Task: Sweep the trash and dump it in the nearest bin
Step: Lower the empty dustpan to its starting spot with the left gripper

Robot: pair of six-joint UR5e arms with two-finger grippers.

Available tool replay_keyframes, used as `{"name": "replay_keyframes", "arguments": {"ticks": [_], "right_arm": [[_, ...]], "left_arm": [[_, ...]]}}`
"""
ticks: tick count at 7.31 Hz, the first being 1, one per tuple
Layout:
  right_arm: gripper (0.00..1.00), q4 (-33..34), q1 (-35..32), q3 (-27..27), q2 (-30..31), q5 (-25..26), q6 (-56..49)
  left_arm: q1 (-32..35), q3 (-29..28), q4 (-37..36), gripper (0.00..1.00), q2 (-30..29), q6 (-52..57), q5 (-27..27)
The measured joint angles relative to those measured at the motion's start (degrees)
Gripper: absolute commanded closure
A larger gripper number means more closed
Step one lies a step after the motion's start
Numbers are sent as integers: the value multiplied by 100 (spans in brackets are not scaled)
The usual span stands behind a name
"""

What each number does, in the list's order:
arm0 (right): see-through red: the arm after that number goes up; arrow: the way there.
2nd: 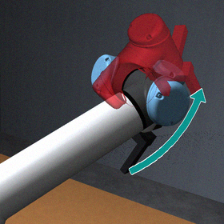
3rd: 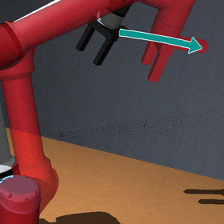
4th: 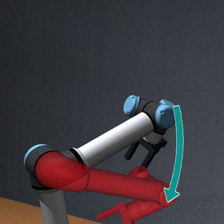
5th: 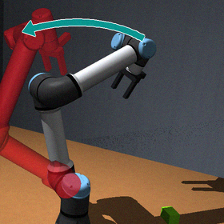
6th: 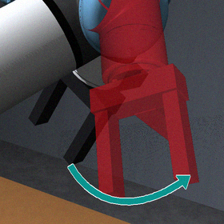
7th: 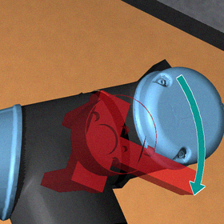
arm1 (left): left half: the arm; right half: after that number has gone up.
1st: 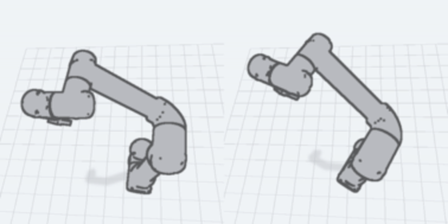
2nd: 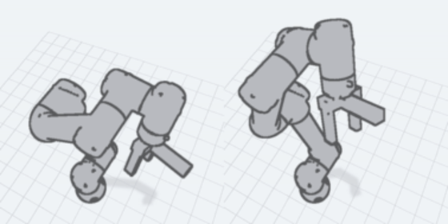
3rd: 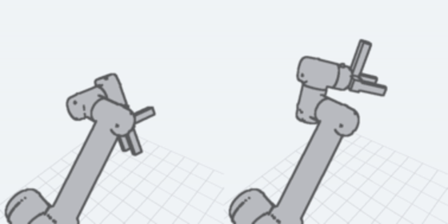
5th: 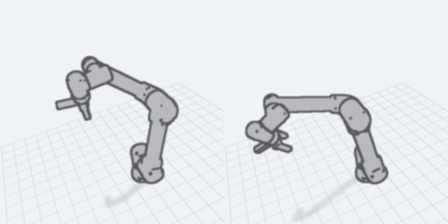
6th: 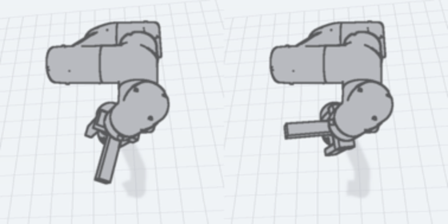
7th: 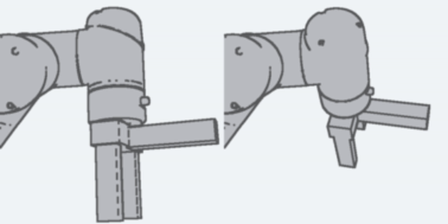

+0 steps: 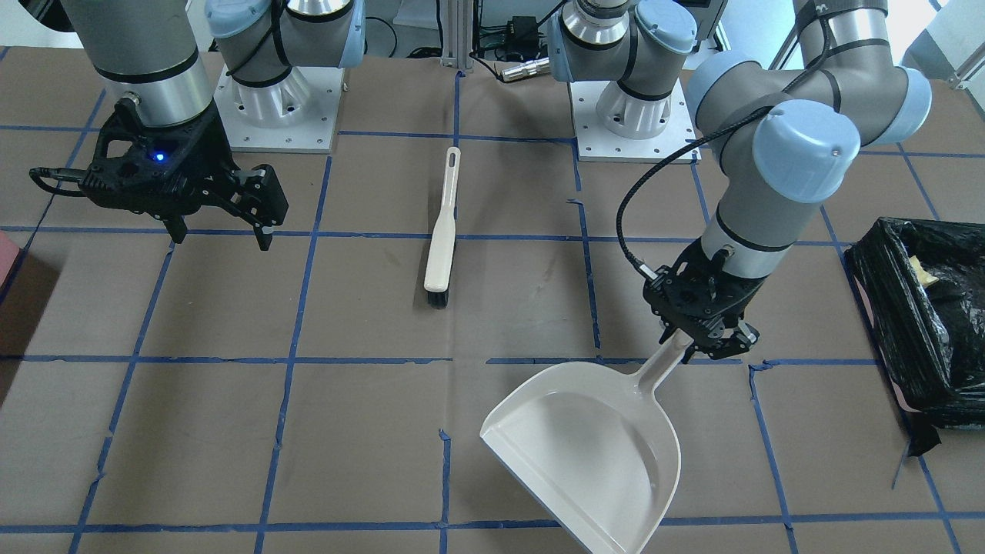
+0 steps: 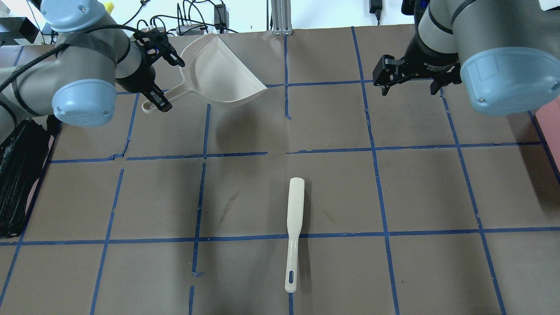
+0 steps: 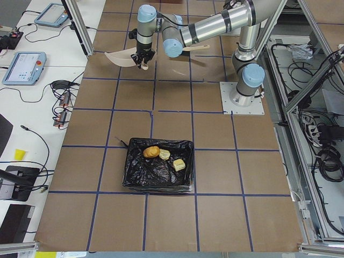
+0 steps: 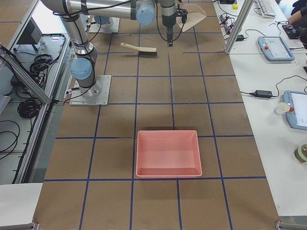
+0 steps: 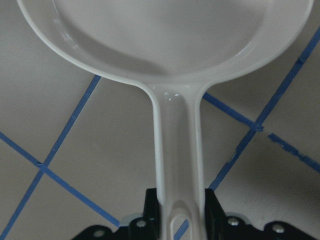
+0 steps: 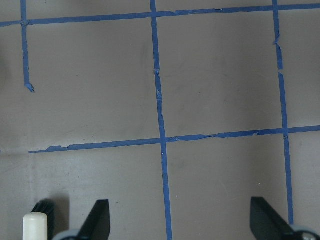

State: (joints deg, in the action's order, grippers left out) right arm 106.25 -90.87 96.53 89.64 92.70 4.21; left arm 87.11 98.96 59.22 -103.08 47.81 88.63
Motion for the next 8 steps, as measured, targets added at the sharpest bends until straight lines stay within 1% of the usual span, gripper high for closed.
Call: {"name": "replay_keyframes", "arguments": {"ticks": [2,4,7,8], "right_arm": [[0,1,2,4,1,-4,0],[0,-5,-1,6,1,-9,1],[0,-8,-8,6,3,-15,0],[0,-8,-13,6,7,-18,1]], "left_arm": [[637,-64,-52,90,-237,-1850,-29],[1229,-76,-269,90,-555,-3238,-45],[1944,-92,-928,89,-1084,-4602,-53],[2114,-135,-1046,88,-1214,-4901,-55]]}}
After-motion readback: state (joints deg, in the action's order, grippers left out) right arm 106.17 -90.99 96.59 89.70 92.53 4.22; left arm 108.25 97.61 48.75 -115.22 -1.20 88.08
